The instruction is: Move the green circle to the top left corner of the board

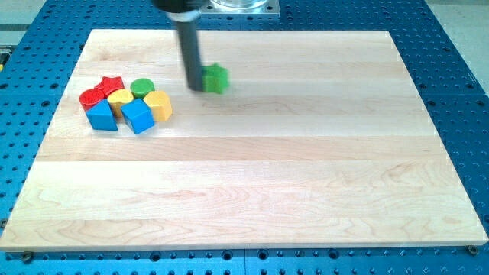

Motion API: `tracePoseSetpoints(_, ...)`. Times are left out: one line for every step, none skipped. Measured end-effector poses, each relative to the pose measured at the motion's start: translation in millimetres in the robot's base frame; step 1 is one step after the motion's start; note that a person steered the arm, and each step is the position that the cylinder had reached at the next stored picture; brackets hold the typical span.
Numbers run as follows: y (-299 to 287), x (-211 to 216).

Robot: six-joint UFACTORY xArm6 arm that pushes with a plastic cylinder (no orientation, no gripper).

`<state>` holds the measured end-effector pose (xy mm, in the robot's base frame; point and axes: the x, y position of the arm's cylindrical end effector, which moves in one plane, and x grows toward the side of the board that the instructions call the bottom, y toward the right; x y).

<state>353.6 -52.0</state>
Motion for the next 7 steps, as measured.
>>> tracePoseSetpoints(-18.7,44.5)
tracePoseSetpoints(-46.8,61.1)
tracePoseSetpoints(-45.4,52.0)
tracePoseSetpoints(-46.8,51.8)
tracePoseSetpoints(-64.8,48.7)
tracePoseSetpoints(-66.0,44.8)
tracePoseSetpoints(-85.6,41.8)
